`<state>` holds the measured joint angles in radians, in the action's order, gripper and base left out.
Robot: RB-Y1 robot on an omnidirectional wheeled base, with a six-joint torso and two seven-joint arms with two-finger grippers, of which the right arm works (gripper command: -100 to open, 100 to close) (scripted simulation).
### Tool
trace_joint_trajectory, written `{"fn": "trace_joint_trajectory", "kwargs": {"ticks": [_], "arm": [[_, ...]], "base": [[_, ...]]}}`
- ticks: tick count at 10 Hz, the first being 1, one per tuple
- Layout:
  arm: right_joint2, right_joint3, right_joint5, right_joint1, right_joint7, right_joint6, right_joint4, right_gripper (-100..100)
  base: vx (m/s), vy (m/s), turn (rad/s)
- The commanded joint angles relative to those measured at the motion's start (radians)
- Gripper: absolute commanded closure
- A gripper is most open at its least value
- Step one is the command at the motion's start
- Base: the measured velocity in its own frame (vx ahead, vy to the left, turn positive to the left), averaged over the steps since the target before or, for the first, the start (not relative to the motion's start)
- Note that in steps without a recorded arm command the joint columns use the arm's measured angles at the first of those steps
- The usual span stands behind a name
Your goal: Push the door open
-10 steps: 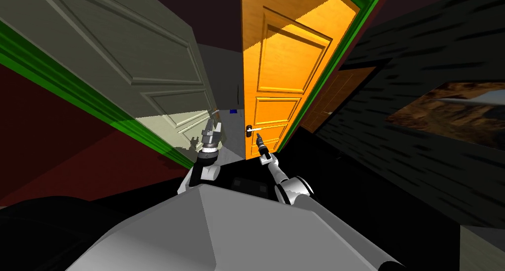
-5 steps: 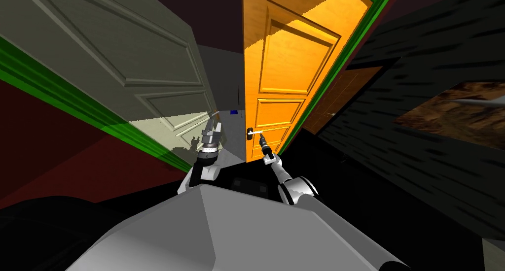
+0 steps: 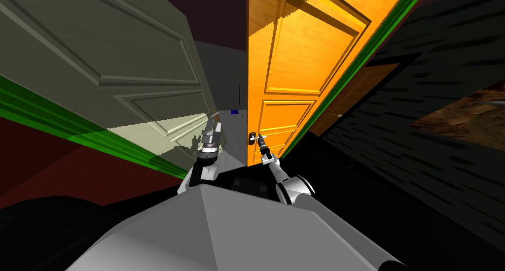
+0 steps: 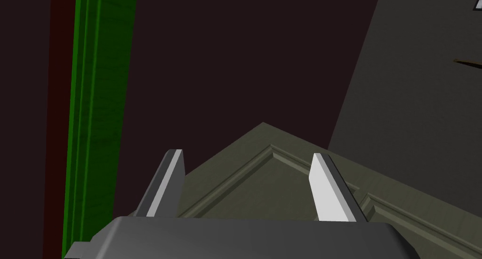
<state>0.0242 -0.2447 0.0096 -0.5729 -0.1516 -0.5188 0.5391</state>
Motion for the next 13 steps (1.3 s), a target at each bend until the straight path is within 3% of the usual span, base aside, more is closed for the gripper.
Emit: {"fn": "trace_joint_trajectory", "kwargs": {"ticks": [1,2,7,11,13], "arm": [[0.0,0.0,0.0,0.0,0.0,0.0,0.0,-100],[0.0,0.0,0.0,0.0,0.0,0.0,0.0,100],[0.0,0.0,0.0,0.0,0.0,0.0,0.0,100],[-0.027,0.029,-0.01,-0.002,0.011,0.001,0.002,100],[-0.027,0.029,-0.01,-0.002,0.011,0.001,0.002,100]], "base": [[0.061,0.028,0.006],[-0.006,-0.002,-0.006],[-0.005,-0.004,0.004],[0.106,0.121,-0.035],[0.089,0.08,-0.021]]}}
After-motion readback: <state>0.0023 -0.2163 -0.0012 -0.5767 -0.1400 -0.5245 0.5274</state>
